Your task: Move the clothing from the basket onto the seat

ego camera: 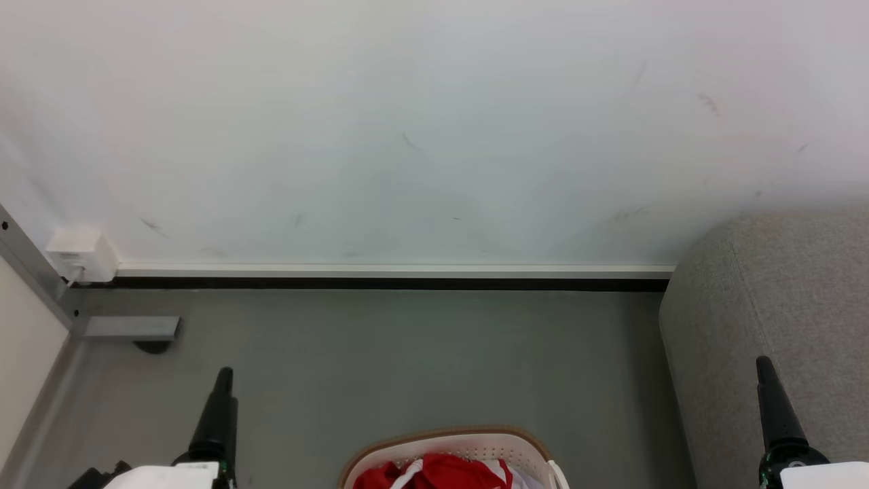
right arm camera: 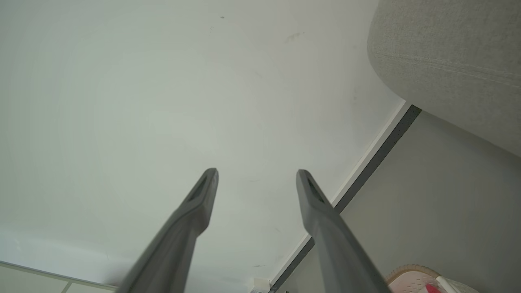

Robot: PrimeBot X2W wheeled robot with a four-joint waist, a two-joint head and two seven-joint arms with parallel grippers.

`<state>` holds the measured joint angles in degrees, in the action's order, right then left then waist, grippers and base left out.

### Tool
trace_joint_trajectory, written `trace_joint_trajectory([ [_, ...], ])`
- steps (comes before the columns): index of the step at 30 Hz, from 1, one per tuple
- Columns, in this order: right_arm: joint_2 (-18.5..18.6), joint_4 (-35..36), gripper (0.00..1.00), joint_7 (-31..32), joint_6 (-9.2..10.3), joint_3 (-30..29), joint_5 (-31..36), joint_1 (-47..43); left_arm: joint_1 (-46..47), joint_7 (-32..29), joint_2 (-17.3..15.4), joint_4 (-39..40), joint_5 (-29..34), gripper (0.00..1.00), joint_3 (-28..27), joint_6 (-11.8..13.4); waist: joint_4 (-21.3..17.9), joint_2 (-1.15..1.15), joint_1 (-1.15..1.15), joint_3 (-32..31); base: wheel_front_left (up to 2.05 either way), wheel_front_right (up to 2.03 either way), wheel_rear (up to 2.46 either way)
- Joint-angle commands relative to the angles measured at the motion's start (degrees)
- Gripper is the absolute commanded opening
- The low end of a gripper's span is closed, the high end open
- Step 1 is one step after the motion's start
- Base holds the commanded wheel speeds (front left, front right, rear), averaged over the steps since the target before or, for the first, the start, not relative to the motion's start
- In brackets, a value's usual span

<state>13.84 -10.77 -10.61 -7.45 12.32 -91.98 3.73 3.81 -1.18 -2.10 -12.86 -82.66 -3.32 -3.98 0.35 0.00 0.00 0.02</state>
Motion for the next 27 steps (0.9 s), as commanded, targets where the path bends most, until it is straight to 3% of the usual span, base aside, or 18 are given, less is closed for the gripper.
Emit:
trace_joint_trajectory([
  [1,0.2,1.2,1.00,-0.2,-0.01,-0.6,2.6,0.4,1.0,0.8,-0.4,1.0,2.1,1.00,0.1,0.0,0.0,0.00,0.00,0.0,0.00,0.00,0.00],
  [14,-1.1,2.6,1.00,-1.0,-0.02,-2.0,24.5,-0.6,0.5,3.7,-0.5,2.2,18.9,1.00,2.1,2.0,0.4,0.00,0.00,-0.1,0.00,0.00,0.00],
  [27,-2.4,2.0,1.00,-1.7,-0.02,-3.7,41.0,-1.7,-0.2,6.2,-0.9,1.5,36.3,1.00,3.2,2.9,0.8,0.00,0.00,-0.3,0.00,0.00,0.00],
])
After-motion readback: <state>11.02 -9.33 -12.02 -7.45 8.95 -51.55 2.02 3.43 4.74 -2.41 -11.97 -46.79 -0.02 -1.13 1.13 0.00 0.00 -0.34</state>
